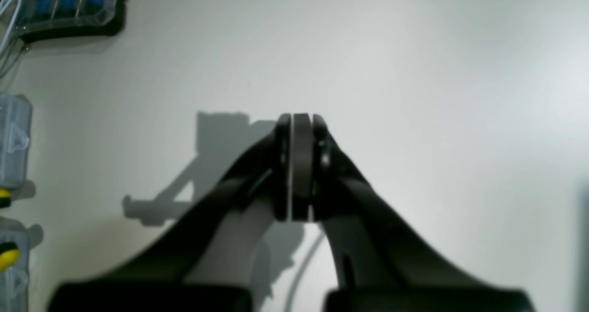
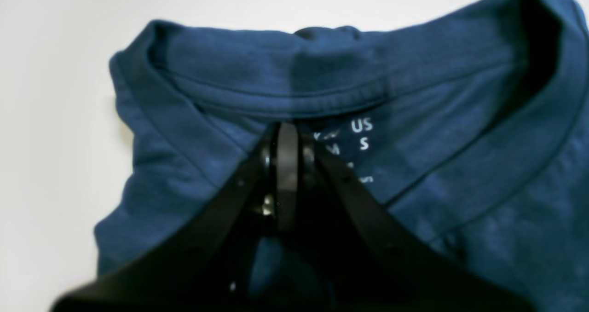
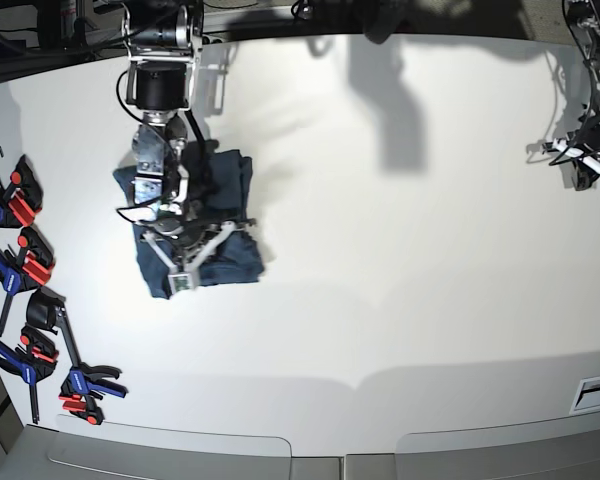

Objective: Fold the T-shirt properly
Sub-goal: 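Drag the folded shirt with the right gripper beside the clamps and release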

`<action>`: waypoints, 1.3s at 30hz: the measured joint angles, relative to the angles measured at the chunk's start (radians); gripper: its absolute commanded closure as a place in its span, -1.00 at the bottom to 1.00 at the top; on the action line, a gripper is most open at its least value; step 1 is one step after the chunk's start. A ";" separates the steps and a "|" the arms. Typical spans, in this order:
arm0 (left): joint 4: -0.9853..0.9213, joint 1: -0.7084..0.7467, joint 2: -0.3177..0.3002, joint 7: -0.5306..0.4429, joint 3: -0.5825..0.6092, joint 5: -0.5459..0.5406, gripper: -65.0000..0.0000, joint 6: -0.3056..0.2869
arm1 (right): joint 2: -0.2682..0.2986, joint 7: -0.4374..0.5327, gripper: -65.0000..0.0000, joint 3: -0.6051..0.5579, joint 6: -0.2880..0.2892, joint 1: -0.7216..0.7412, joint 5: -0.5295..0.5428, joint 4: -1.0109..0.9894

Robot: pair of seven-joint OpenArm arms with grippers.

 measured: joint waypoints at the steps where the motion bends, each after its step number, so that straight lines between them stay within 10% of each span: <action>1: 0.000 0.000 0.000 0.000 0.000 0.000 1.00 0.000 | 0.000 -0.002 1.00 0.041 0.004 -0.001 0.000 0.000; 8: 0.000 0.000 0.000 0.000 0.000 0.000 1.00 0.000 | 0.019 -0.068 1.00 0.240 0.053 -0.002 0.061 -0.004; 20: 0.000 0.028 0.000 0.000 0.000 -0.003 1.00 0.000 | 0.103 -0.119 1.00 0.253 0.201 -0.061 0.194 -0.003; 39: 0.000 0.031 0.000 0.000 0.000 -0.003 1.00 0.000 | 0.134 -0.289 1.00 0.252 0.198 -0.100 0.256 0.238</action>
